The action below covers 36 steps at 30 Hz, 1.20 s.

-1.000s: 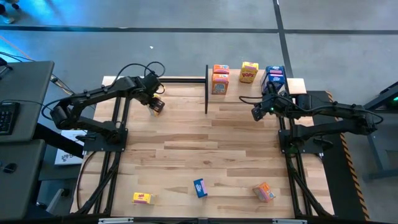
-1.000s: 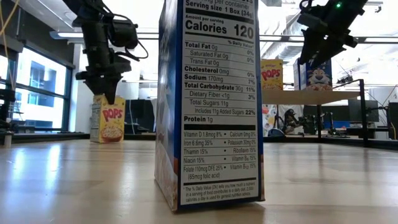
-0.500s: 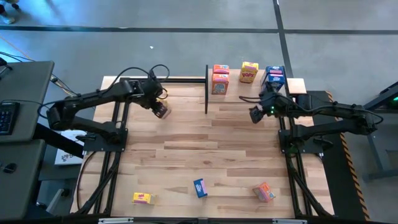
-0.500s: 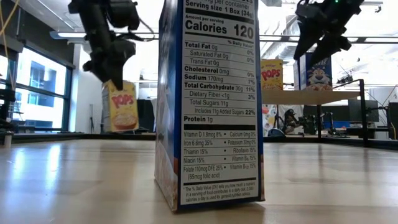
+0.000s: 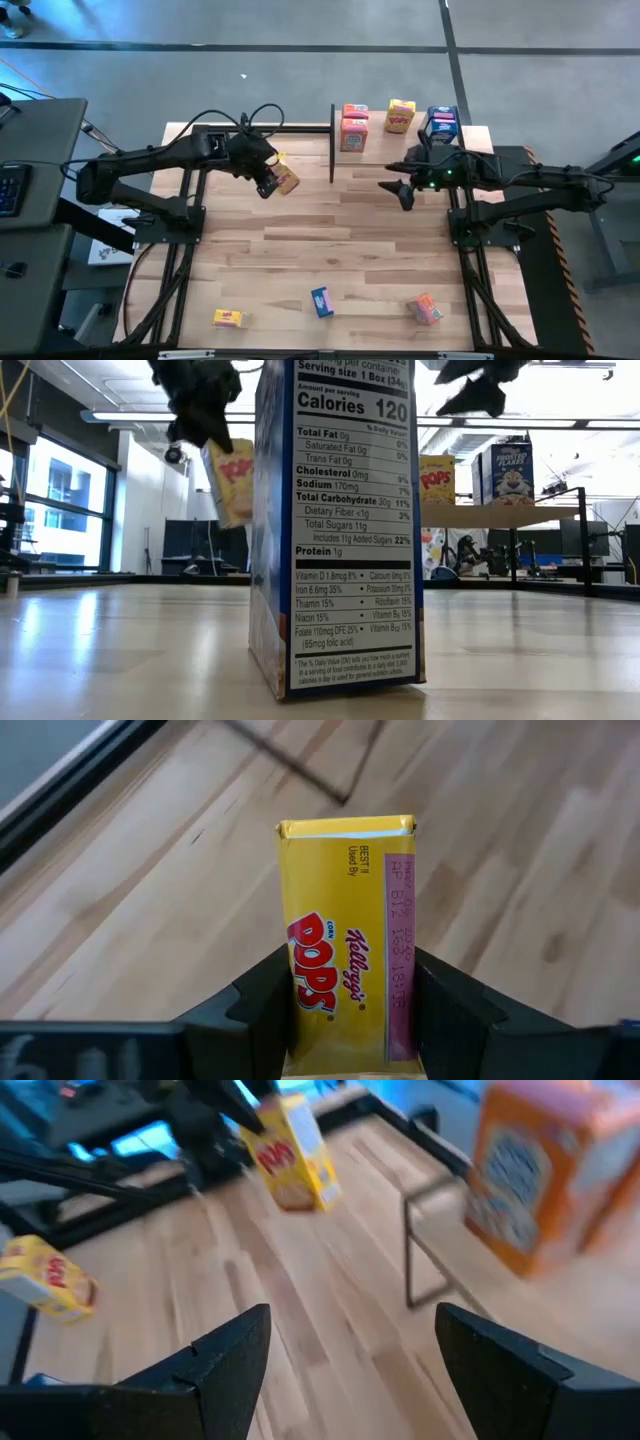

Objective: Stack cereal on shelf
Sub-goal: Put the top yellow cereal box on the shelf aligned with the other yellow cereal box

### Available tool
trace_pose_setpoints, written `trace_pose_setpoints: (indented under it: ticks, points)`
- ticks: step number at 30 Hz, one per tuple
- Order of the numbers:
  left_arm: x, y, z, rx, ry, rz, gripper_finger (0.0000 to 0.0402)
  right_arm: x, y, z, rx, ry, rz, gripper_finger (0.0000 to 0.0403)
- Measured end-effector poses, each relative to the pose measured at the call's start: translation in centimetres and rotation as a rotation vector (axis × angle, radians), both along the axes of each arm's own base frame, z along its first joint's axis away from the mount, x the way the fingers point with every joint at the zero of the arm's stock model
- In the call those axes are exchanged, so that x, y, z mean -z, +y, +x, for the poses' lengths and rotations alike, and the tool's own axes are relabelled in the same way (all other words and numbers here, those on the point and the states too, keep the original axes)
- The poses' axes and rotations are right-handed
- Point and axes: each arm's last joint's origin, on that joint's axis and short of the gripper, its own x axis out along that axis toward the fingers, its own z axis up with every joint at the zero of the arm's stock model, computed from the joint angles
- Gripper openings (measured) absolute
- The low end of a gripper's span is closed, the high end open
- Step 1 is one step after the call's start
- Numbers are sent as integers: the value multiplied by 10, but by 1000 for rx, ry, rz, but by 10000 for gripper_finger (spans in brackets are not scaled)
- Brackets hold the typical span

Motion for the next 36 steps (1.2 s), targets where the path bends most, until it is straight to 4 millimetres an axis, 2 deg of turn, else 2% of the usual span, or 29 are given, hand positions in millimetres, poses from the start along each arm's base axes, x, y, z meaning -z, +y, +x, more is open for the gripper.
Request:
trace_pose_setpoints:
  ticks: [9,15,26,30,36]
  points:
    - [-23,-18,14,87,-158,38,162,-16,5,7,-113,-142,-161,277]
    - [-31,-27,20,145,-224,66,162,-31,6,11,-165,-281,-285,277]
    - [-36,-39,26,236,-277,115,162,-64,9,10,-239,-585,-536,277]
    - [-33,-42,29,264,-263,124,162,-68,10,9,-271,-632,-596,277]
    - [-23,-47,40,314,-220,146,162,-66,11,13,-314,-633,-576,277]
